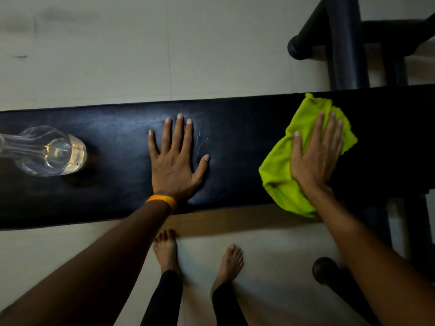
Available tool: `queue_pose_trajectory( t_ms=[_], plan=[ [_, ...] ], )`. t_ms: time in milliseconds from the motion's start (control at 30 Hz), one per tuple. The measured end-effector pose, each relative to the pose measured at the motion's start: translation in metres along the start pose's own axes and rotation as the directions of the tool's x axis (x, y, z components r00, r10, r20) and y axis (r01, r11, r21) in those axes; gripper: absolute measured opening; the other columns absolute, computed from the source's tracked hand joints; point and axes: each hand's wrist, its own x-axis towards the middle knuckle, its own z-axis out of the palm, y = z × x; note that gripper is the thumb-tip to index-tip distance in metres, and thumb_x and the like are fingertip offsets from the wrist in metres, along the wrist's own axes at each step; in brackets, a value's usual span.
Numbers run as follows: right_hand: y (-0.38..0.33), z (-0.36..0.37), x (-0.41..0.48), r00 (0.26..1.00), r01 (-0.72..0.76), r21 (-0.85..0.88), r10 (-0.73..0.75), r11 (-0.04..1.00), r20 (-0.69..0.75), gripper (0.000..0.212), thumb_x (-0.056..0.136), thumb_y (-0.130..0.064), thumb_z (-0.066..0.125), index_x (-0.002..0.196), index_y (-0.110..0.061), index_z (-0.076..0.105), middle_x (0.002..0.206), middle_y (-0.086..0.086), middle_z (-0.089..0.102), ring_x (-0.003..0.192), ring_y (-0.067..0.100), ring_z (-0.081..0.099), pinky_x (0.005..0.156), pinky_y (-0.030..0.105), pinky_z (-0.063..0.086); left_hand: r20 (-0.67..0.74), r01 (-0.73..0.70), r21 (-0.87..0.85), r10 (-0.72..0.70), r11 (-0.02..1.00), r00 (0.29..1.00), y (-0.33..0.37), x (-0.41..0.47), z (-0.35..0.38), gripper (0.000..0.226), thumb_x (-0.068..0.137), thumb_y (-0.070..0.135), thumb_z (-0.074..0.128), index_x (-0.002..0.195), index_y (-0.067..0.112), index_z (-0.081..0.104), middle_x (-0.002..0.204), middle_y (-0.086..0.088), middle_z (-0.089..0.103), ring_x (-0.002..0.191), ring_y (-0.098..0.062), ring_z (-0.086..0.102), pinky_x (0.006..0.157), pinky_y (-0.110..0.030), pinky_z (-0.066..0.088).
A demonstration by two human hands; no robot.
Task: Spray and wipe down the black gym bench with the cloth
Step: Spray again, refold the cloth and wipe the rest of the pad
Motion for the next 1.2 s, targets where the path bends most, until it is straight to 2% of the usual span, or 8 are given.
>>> queue_pose_trajectory(
  t_ms=[100, 233, 367, 567, 767, 1033, 1100, 1200],
  plan=[
    [-0.025, 0.002, -0.034, 1.000, -0.012, -0.052, 0.011, 0.999, -0.014, 0.074, 0.102, -0.057, 0.029, 0.159, -0.010, 0.030, 0.166, 0.019, 0.024, 0.154, 0.040, 0.021, 0.122, 0.060, 0.021, 0.000, 0.007, -0.011, -0.007, 1.000, 1.000, 0.000, 0.000, -0.001, 0.084, 0.101, 0.064, 0.029, 0.167, 0.016, 0.009, 0.176, -0.006, 0.003, 0.162, -0.027, -0.003, 0.127, -0.064, 0.003],
    [-0.062, -0.001, -0.109, 0.955, 0.282, -0.115, -0.267, 0.952, 0.127, 0.076, 0.101, -0.059, 0.027, 0.162, -0.014, 0.020, 0.169, 0.016, 0.013, 0.157, 0.037, 0.008, 0.126, 0.057, 0.007, -0.009, -0.002, -0.023, 0.001, 1.000, 1.000, -0.001, -0.002, 0.000, 0.083, 0.102, 0.063, 0.031, 0.167, 0.016, 0.010, 0.175, -0.006, 0.004, 0.162, -0.026, -0.002, 0.128, -0.062, 0.003],
    [-0.066, -0.005, -0.058, 0.886, 0.450, -0.165, -0.416, 0.878, 0.203, 0.078, 0.100, -0.064, 0.026, 0.163, -0.020, 0.016, 0.171, 0.013, 0.010, 0.158, 0.035, 0.006, 0.126, 0.059, 0.005, -0.018, -0.012, -0.035, 0.011, 0.999, 1.000, -0.003, -0.002, 0.000, 0.083, 0.102, 0.064, 0.031, 0.166, 0.014, 0.015, 0.175, -0.008, 0.009, 0.162, -0.028, 0.003, 0.128, -0.062, 0.003],
    [-0.123, 0.015, -0.037, 0.984, 0.158, -0.091, -0.150, 0.983, 0.094, 0.072, 0.104, -0.054, 0.021, 0.162, -0.011, 0.017, 0.169, 0.018, 0.012, 0.157, 0.037, 0.008, 0.125, 0.059, 0.010, 0.024, -0.017, -0.033, 0.017, 0.999, 1.000, -0.004, -0.003, -0.004, 0.083, 0.101, 0.065, 0.028, 0.166, 0.015, 0.017, 0.175, -0.009, 0.011, 0.162, -0.029, 0.006, 0.127, -0.065, 0.005],
    [-0.107, 0.005, -0.068, 0.823, 0.536, -0.074, -0.501, 0.841, 0.267, 0.075, 0.102, -0.062, 0.021, 0.163, -0.020, 0.009, 0.171, 0.011, 0.001, 0.158, 0.033, -0.002, 0.128, 0.051, 0.003, -0.005, 0.111, -0.035, -0.111, 0.993, 0.994, -0.045, -0.037, -0.014, 0.078, 0.100, 0.060, 0.032, 0.164, 0.016, 0.026, 0.173, -0.013, 0.018, 0.160, -0.034, 0.014, 0.126, -0.066, 0.011],
    [-0.173, 0.023, -0.027, 0.987, 0.111, -0.065, -0.102, 0.992, 0.122, 0.073, 0.100, -0.061, 0.018, 0.162, -0.023, 0.019, 0.171, 0.011, 0.011, 0.158, 0.034, 0.005, 0.126, 0.056, 0.009, -0.043, 0.083, -0.056, -0.086, 0.995, 0.995, -0.075, -0.059, -0.016, 0.077, 0.101, 0.058, 0.035, 0.164, 0.015, 0.027, 0.173, -0.010, 0.021, 0.161, -0.029, 0.015, 0.128, -0.057, 0.014],
    [-0.186, 0.021, -0.068, 0.957, 0.261, -0.081, -0.247, 0.962, 0.155, 0.072, 0.101, -0.061, 0.020, 0.163, -0.024, 0.016, 0.171, 0.010, 0.009, 0.158, 0.035, 0.003, 0.127, 0.055, 0.006, -0.061, 0.103, -0.082, -0.108, 0.991, 0.992, -0.077, -0.063, -0.016, 0.076, 0.101, 0.057, 0.037, 0.163, 0.013, 0.029, 0.172, -0.011, 0.022, 0.160, -0.029, 0.016, 0.128, -0.055, 0.015],
    [-0.178, 0.015, -0.100, 0.763, 0.620, -0.067, -0.581, 0.782, 0.282, 0.071, 0.101, -0.059, 0.026, 0.163, -0.027, 0.012, 0.172, 0.008, 0.004, 0.159, 0.032, 0.000, 0.128, 0.053, 0.005, -0.080, 0.133, -0.128, -0.144, 0.983, 0.986, -0.084, -0.074, -0.018, 0.075, 0.100, 0.053, 0.039, 0.162, 0.011, 0.032, 0.171, -0.012, 0.025, 0.160, -0.030, 0.018, 0.129, -0.051, 0.015]
  ],
)
